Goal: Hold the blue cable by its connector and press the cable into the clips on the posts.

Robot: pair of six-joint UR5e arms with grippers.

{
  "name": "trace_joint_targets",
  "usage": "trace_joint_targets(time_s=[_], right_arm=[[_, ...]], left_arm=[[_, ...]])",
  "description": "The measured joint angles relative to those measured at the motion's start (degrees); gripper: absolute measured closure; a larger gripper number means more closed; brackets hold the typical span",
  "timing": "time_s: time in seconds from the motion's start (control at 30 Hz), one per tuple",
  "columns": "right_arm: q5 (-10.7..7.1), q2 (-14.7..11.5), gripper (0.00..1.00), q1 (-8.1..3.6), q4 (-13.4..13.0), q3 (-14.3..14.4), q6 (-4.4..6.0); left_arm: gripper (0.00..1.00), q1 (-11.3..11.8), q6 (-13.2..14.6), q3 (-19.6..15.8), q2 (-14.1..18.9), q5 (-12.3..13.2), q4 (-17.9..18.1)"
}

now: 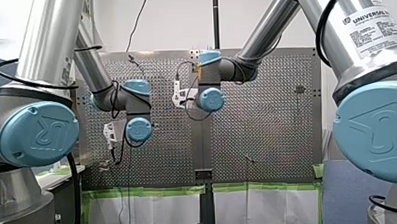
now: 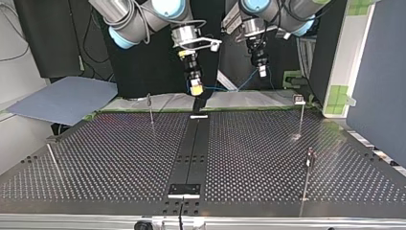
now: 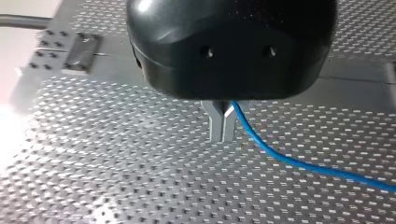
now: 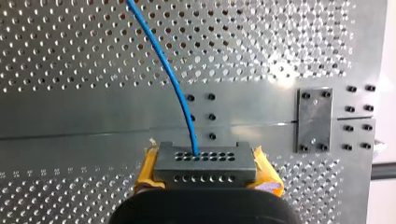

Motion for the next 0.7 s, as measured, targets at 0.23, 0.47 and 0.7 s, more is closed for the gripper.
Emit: trace_joint_targets(time_s=[0.23, 0.47, 0.7], right_arm=[[-2.46, 0.0, 1.00, -0.84, 3.4, -0.3, 0.26], [-3.81, 0.0, 1.00, -1.64, 6.6, -0.4, 0.40], [-5.58, 0.1, 1.00, -2.76, 8.9, -1.2, 0.70]], left_arm=[[1.00, 1.0, -0.9, 2.8, 3.5, -2.2, -3.5], [1.00, 2.0, -1.3, 4.7, 6.6, -2.9, -6.6], [1.00, 3.0, -1.5, 5.9, 10.0, -2.8, -10.0]])
